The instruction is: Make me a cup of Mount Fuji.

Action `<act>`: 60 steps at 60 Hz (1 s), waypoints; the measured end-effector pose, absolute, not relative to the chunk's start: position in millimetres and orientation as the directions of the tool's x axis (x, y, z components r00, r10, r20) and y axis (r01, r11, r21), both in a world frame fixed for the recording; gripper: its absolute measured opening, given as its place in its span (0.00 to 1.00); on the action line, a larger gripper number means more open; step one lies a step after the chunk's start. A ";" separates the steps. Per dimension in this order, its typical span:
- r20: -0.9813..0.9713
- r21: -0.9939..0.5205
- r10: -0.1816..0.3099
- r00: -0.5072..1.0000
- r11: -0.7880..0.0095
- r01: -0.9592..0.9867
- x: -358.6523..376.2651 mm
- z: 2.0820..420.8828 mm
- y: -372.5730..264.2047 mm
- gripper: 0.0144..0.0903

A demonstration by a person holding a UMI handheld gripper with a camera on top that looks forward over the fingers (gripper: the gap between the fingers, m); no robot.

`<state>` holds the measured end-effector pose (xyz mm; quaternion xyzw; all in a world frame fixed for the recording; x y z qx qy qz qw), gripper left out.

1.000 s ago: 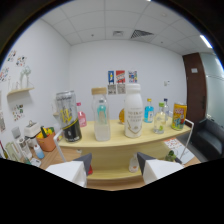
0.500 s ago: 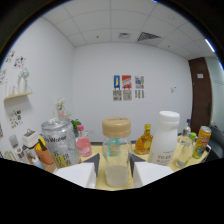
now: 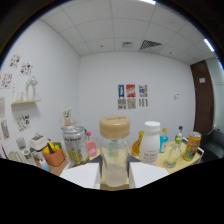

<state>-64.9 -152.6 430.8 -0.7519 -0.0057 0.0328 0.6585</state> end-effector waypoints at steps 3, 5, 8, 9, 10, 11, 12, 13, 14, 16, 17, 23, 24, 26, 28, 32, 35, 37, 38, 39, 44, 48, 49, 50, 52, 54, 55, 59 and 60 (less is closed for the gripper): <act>-0.050 -0.991 0.063 0.997 -0.128 -0.042 -65.2 423.0 -169.8 0.31; -0.048 -0.990 0.064 0.997 -0.134 -0.039 -64.0 410.9 -178.7 0.30; -0.034 -0.988 0.071 0.997 -0.155 -0.023 -64.6 386.7 -190.6 0.31; -0.030 -0.986 0.069 0.997 -0.164 -0.018 -63.9 377.2 -194.6 0.31; -0.025 -0.984 0.064 0.998 -0.175 -0.013 -62.8 367.2 -198.2 0.31; -0.021 -0.982 0.057 0.998 -0.187 -0.010 -61.7 356.8 -201.6 0.31; -0.020 -0.980 0.054 0.998 -0.199 -0.009 -61.5 346.2 -205.2 0.30; -0.023 -0.977 0.055 0.998 -0.211 -0.011 -63.0 335.6 -208.6 0.30; -0.028 -0.975 0.057 0.998 -0.221 -0.015 -64.6 325.0 -211.7 0.31; -0.038 -0.971 0.054 0.998 -0.239 -0.024 -64.6 301.6 -218.5 0.31; -0.039 -0.967 0.049 0.998 -0.252 -0.025 -64.6 290.3 -221.1 0.31; -0.031 -0.958 0.046 0.998 -0.286 -0.016 -68.8 231.5 -231.6 0.30; -0.031 -0.957 0.045 0.999 -0.290 -0.016 -69.4 222.6 -232.5 0.30; -0.031 -0.954 0.045 0.998 -0.299 -0.016 -70.9 205.5 -234.3 0.30; -0.038 -0.952 0.046 0.998 -0.304 -0.022 -73.4 191.8 -235.1 0.31; -0.066 -0.947 0.045 0.997 -0.318 -0.048 -76.4 164.3 -234.8 0.30; -0.103 -0.937 0.037 0.994 -0.340 -0.084 -78.8 148.2 -234.4 0.31; -0.151 -0.928 0.027 0.988 -0.347 -0.133 -80.0 140.5 -233.4 0.31; -0.183 -0.921 0.021 0.983 -0.353 -0.164 -81.4 136.6 -232.7 0.31; -0.218 -0.912 0.015 0.976 -0.360 -0.198 -82.2 133.7 -232.5 0.31; -0.418 -0.841 -0.022 0.908 -0.368 -0.396 -86.6 128.5 -229.4 0.31; -0.565 -0.756 -0.059 0.823 -0.362 -0.545 -88.7 128.8 -226.4 0.31; -0.601 -0.730 -0.066 0.797 -0.360 -0.581 -89.4 129.1 -225.5 0.31; -0.635 -0.704 -0.071 0.769 -0.358 -0.614 -90.4 129.6 -224.6 0.30; -0.698 -0.646 -0.087 0.711 -0.351 -0.678 -90.4 130.8 -223.0 0.31; -0.760 -0.581 -0.100 0.643 -0.339 -0.740 -90.2 132.9 -220.9 0.31; -0.789 -0.545 -0.104 0.605 -0.334 -0.769 -90.2 134.5 -219.8 0.30; -0.888 -0.393 -0.121 0.444 -0.300 -0.869 -86.4 143.0 -215.7 0.30; -0.908 -0.353 -0.123 0.401 -0.291 -0.889 -85.5 144.5 -214.6 0.30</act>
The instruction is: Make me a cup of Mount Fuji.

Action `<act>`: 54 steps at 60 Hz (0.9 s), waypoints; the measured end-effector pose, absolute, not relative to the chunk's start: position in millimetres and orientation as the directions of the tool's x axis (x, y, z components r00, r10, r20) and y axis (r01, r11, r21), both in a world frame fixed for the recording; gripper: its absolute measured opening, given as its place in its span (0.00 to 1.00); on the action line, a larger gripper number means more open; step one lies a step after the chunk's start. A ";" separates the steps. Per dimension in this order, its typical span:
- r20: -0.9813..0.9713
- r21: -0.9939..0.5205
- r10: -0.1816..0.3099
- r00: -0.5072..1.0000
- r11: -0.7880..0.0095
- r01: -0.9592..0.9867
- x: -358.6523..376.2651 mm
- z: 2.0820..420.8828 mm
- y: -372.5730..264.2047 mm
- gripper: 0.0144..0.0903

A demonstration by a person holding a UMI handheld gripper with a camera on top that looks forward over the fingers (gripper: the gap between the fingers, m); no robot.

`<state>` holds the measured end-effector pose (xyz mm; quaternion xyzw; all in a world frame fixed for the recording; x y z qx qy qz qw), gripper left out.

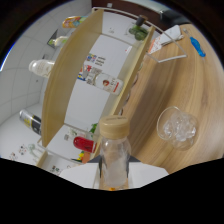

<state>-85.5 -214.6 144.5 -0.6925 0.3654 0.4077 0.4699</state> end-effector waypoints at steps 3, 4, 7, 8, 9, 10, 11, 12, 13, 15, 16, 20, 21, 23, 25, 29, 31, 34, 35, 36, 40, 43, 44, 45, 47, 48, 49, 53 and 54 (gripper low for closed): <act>-0.950 -0.240 -0.132 0.282 -0.265 -0.934 -80.9 148.8 -212.3 0.30; -0.961 -0.204 -0.130 0.243 -0.259 -0.944 -79.9 150.4 -211.6 0.30; -0.983 -0.094 -0.133 0.129 -0.238 -0.967 -75.6 153.3 -209.4 0.30; -0.987 -0.056 -0.135 0.089 -0.231 -0.971 -73.9 154.7 -209.0 0.30; -0.990 -0.024 -0.133 0.056 -0.225 -0.974 -73.5 154.5 -207.5 0.30; -0.991 0.007 -0.134 0.024 -0.222 -0.975 -73.6 154.1 -206.7 0.30; -0.991 0.040 -0.134 -0.011 -0.220 -0.975 -73.4 154.2 -206.1 0.30; -0.990 0.072 -0.137 -0.042 -0.215 -0.974 -72.5 154.1 -205.8 0.30; -0.987 0.099 -0.141 -0.070 -0.210 -0.973 -71.7 153.7 -205.4 0.30; -0.983 0.146 -0.142 -0.118 -0.209 -0.967 -71.7 154.0 -205.1 0.30; -0.980 0.169 -0.140 -0.141 -0.211 -0.963 -72.2 154.4 -205.0 0.30; -0.964 0.251 -0.147 -0.224 -0.205 -0.946 -71.5 151.2 -204.9 0.30; -0.959 0.270 -0.147 -0.243 -0.205 -0.941 -71.8 150.8 -204.5 0.30; -0.949 0.304 -0.149 -0.278 -0.199 -0.932 -71.4 147.1 -204.5 0.30; -0.941 0.328 -0.156 -0.302 -0.188 -0.926 -69.8 144.2 -204.3 0.30; -0.933 0.349 -0.163 -0.322 -0.182 -0.919 -68.5 141.0 -205.5 0.31; -0.935 0.341 -0.163 -0.314 -0.183 -0.922 -68.5 140.6 -205.8 0.31; -0.945 0.313 -0.162 -0.284 -0.196 -0.929 -70.5 142.7 -207.1 0.30; -0.949 0.298 -0.163 -0.268 -0.200 -0.933 -71.4 143.7 -207.7 0.30; -0.954 0.281 -0.162 -0.251 -0.206 -0.937 -72.5 145.1 -208.2 0.30; -0.977 0.183 -0.149 -0.152 -0.226 -0.957 -75.3 153.1 -211.3 0.30; -0.991 0.075 -0.122 -0.048 -0.229 -0.970 -74.0 163.0 -212.6 0.31; -0.994 0.036 -0.111 -0.010 -0.232 -0.972 -73.7 167.2 -213.9 0.31; -0.994 -0.010 -0.101 0.034 -0.230 -0.973 -72.9 170.7 -214.2 0.31; -0.987 -0.117 -0.085 0.139 -0.221 -0.968 -70.6 177.8 -215.8 0.31; -0.977 -0.177 -0.076 0.197 -0.215 -0.960 -69.7 181.7 -216.4 0.31; -0.964 -0.239 -0.065 0.257 -0.210 -0.948 -69.3 186.6 -217.1 0.31; -0.870 -0.479 -0.030 0.492 -0.187 -0.858 -67.2 205.6 -218.9 0.31; -0.839 -0.532 -0.023 0.544 -0.178 -0.828 -67.0 209.7 -218.8 0.31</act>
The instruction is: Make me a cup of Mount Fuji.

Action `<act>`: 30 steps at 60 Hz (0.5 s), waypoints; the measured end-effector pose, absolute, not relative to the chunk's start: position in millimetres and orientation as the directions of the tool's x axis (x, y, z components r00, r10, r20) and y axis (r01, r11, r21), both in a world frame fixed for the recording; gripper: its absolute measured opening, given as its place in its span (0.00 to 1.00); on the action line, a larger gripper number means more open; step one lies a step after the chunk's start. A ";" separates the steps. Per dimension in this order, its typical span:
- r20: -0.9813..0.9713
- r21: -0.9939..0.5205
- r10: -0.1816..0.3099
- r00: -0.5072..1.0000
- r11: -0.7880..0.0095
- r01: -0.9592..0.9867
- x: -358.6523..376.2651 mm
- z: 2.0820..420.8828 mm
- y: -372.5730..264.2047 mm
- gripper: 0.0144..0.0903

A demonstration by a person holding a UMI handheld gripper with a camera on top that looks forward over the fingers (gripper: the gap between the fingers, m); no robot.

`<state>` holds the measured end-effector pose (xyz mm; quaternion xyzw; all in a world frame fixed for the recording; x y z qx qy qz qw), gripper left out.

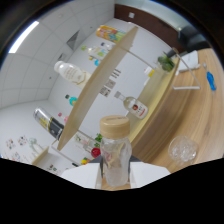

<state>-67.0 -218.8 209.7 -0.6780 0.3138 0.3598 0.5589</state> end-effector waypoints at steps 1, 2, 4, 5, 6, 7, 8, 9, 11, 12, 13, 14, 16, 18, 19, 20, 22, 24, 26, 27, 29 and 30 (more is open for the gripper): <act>-0.806 -0.581 -0.017 0.592 -0.170 -0.796 -67.1 213.5 -219.0 0.31; -0.772 -0.626 -0.012 0.636 -0.164 -0.763 -67.4 216.5 -219.0 0.31; -0.700 -0.706 0.000 0.714 -0.154 -0.692 -68.9 220.8 -218.4 0.31; -0.657 -0.745 0.002 0.753 -0.149 -0.650 -70.7 222.1 -219.2 0.31; -0.613 -0.782 0.005 0.790 -0.142 -0.606 -71.0 220.8 -217.3 0.31; -0.573 -0.811 0.005 0.820 -0.147 -0.566 -72.0 219.5 -216.2 0.31; -0.528 -0.840 0.002 0.849 -0.150 -0.522 -72.6 216.5 -215.7 0.31; -0.483 -0.865 0.000 0.875 -0.156 -0.477 -73.8 212.8 -214.9 0.31; -0.397 -0.905 0.002 0.918 -0.170 -0.391 -77.8 204.4 -213.2 0.31; -0.357 -0.919 0.002 0.934 -0.178 -0.351 -79.2 199.4 -212.4 0.31; -0.319 -0.932 0.001 0.948 -0.182 -0.314 -81.3 193.6 -211.9 0.31; -0.282 -0.942 -0.001 0.959 -0.191 -0.277 -81.7 187.4 -211.4 0.31; -0.222 -0.952 -0.001 0.975 -0.216 -0.217 -84.0 173.1 -208.7 0.31; -0.176 -0.955 -0.001 0.984 -0.243 -0.171 -86.1 159.1 -206.8 0.31; -0.160 -0.954 0.000 0.987 -0.255 -0.155 -87.3 152.0 -206.0 0.31; -0.146 -0.953 0.000 0.989 -0.269 -0.141 -88.1 144.6 -205.2 0.31; -0.121 -0.947 -0.001 0.993 -0.299 -0.116 -89.1 129.7 -204.0 0.30; -0.097 -0.943 0.001 0.995 -0.320 -0.091 -90.4 117.6 -203.2 0.30; -0.077 -0.939 0.004 0.997 -0.336 -0.071 -92.0 107.8 -203.0 0.30; -0.069 -0.937 0.006 0.998 -0.344 -0.063 -92.9 103.1 -202.6 0.30; -0.055 -0.932 0.011 0.998 -0.358 -0.047 -94.5 94.8 -201.7 0.30; -0.050 -0.930 0.014 0.999 -0.364 -0.042 -95.6 91.2 -201.2 0.30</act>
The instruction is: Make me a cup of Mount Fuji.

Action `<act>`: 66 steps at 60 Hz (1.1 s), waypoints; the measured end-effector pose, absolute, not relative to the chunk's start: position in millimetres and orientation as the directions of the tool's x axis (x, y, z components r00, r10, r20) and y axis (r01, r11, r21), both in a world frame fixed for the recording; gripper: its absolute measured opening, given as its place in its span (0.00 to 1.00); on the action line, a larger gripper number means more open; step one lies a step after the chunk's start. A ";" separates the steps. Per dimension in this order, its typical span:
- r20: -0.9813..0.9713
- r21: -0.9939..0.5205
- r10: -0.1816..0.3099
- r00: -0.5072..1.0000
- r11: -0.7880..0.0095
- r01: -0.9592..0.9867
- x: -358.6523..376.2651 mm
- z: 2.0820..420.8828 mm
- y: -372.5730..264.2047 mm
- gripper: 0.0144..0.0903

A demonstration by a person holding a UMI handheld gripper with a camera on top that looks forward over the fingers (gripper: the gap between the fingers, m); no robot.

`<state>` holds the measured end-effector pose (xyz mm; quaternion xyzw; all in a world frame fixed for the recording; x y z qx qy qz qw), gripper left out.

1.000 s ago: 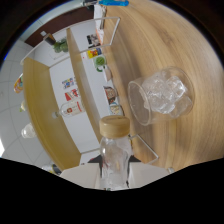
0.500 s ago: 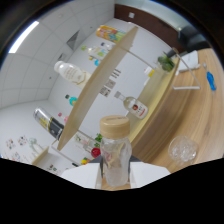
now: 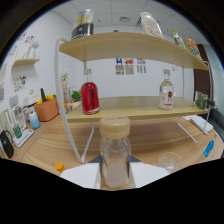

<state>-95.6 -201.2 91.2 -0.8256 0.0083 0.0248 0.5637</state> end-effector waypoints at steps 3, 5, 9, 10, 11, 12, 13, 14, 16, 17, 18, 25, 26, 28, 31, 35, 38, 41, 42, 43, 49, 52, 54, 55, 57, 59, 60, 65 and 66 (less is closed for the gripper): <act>-0.037 -0.922 0.021 0.999 -0.386 -0.026 -97.6 80.2 -200.9 0.30; -0.030 -0.917 0.026 0.999 -0.398 -0.017 -99.6 75.2 -201.2 0.30; -0.025 -0.910 0.035 0.999 -0.414 -0.008 -101.8 65.9 -200.7 0.31; -0.022 -0.908 0.036 0.999 -0.419 -0.005 -102.3 63.8 -200.8 0.31; -0.022 -0.905 0.039 0.999 -0.425 -0.004 -102.8 61.8 -200.9 0.31; -0.025 -0.903 0.041 0.999 -0.430 -0.004 -103.7 59.8 -201.0 0.30; -0.026 -0.900 0.041 0.999 -0.435 -0.006 -103.8 58.2 -201.0 0.30; -0.026 -0.899 0.039 0.999 -0.438 -0.006 -103.1 56.9 -201.4 0.31; -0.029 -0.895 0.039 0.999 -0.446 -0.009 -103.1 53.3 -201.7 0.31; -0.033 -0.891 0.041 0.999 -0.454 -0.010 -104.8 51.1 -202.3 0.32; -0.034 -0.894 0.042 0.999 -0.448 -0.011 -105.0 52.5 -202.1 0.32; -0.018 -0.897 0.036 0.999 -0.442 0.000 -103.7 52.1 -204.3 0.33; -0.017 -0.898 0.036 0.999 -0.441 0.001 -104.2 52.4 -205.2 0.34; -0.014 -0.899 0.039 0.999 -0.437 0.004 -104.9 52.5 -206.9 0.34; -0.008 -0.902 0.042 0.999 -0.433 0.011 -105.2 52.4 -210.2 0.35; -0.002 -0.900 0.049 0.999 -0.434 0.020 -105.7 50.9 -215.1 0.37; -0.003 -0.896 0.057 0.998 -0.444 0.023 -105.9 49.6 -218.7 0.42; -0.009 -0.889 0.062 0.998 -0.457 0.020 -105.6 49.4 -222.8 0.51; -0.011 -0.886 0.061 0.998 -0.463 0.019 -105.4 49.6 -224.6 0.55; -0.013 -0.884 0.062 0.998 -0.468 0.018 -105.4 50.1 -226.4 0.61; -0.026 -0.883 0.062 0.998 -0.468 0.006 -105.7 65.0 -238.6 0.94; -0.034 -0.892 0.073 0.997 -0.452 0.003 -107.7 78.7 -245.6 0.94; -0.029 -0.898 0.080 0.996 -0.440 0.010 -106.6 89.0 -251.1 0.95; -0.023 -0.901 0.082 0.996 -0.434 0.015 -105.4 94.4 -254.1 0.95; -0.012 -0.906 0.084 0.996 -0.423 0.025 -102.2 105.2 -260.8 0.95; -0.004 -0.910 0.084 0.996 -0.414 0.032 -98.2 115.0 -267.7 0.95; -0.002 -0.911 0.083 0.997 -0.410 0.032 -96.2 119.6 -271.3 0.95; -0.014 -0.918 0.076 0.997 -0.396 0.017 -82.4 137.9 -288.6 0.95; -0.016 -0.918 0.070 0.997 -0.397 0.013 -78.2 140.2 -292.1 0.95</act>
